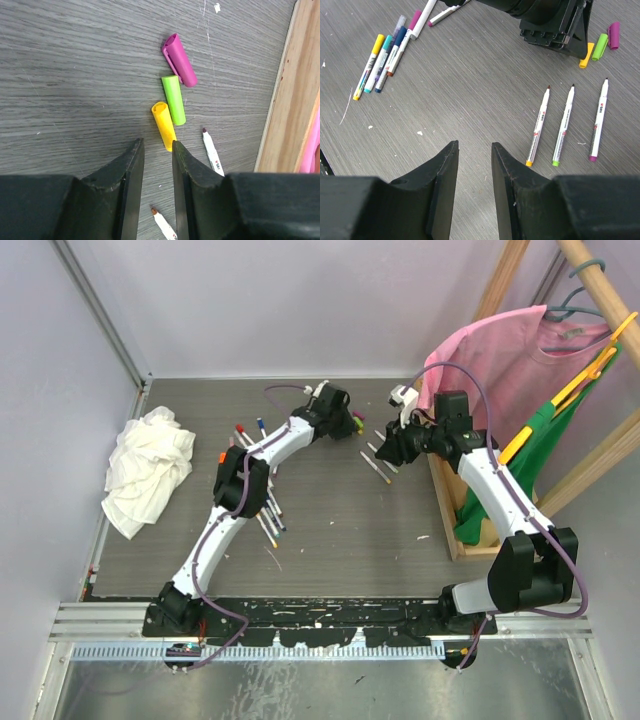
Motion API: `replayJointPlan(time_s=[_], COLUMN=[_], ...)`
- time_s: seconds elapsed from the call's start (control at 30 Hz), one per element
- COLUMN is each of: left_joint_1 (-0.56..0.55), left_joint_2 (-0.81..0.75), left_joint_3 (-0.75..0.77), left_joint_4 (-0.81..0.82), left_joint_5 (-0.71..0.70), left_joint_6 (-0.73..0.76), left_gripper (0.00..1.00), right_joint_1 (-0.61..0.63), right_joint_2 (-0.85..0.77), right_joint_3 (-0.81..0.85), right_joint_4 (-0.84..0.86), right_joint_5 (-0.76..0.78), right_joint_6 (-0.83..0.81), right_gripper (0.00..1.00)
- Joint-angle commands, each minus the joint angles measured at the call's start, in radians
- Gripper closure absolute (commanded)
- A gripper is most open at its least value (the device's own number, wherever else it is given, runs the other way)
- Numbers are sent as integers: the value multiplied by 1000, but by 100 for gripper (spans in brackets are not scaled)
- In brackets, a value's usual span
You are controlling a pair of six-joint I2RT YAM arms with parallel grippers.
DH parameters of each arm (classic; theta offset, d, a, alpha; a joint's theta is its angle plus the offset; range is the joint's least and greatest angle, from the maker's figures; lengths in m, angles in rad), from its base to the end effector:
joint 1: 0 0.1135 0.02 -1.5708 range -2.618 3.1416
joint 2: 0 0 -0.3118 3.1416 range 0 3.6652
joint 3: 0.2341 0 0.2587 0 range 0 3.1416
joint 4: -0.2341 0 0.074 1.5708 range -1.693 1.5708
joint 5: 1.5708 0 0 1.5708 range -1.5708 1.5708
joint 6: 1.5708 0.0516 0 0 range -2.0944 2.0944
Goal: Open the pen caps
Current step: Place the pen cap at the center of the board, then pick up the pen from the center of the board.
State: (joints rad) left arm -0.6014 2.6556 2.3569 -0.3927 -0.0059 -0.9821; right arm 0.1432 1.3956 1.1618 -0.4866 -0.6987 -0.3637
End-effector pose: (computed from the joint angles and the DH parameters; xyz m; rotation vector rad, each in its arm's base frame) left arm 0.5366 -0.3679 0.1624 -0.4575 2.3568 -0.7987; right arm 0.3018 0.0770 0.3457 -0.8807 1.9885 0.6700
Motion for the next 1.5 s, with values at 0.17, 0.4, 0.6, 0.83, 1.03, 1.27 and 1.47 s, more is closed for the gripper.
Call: replayJointPlan(time_s=[0.17,0.4,0.6,0.83,1.03,1.27,1.47], left_joint_1=[5,6,8,20,20,22,22], left_joint_2=[-187,-484,-777,-1092,-1365,-1688,-1834], left_joint_3=[-61,-448,-889,-1251,-1498,-1728,-1817], left_joint_4=[68,293,542,541,492,477,303], left_joint_5=[22,71,161,144,87,2,-14], left_joint_6=[84,187,328,508,579,589,517], left_gripper=[71,66,57,52,49,28,26], right_joint_1=[-8,-8,-9,-7,15,77,84], right_joint_2=[-41,-79,-119,-214,-268,-316,-315], right_joint_3=[-2,-29,-53,-107,-158,-238,-243], right_joint_4=[25,35,48,91,113,154,102], right_joint_5=[-50,-85,-126,-219,-255,-298,-305], right_joint_6=[5,5,3,-1,-12,-32,-73], right_gripper=[62,62,62,60,53,43,41])
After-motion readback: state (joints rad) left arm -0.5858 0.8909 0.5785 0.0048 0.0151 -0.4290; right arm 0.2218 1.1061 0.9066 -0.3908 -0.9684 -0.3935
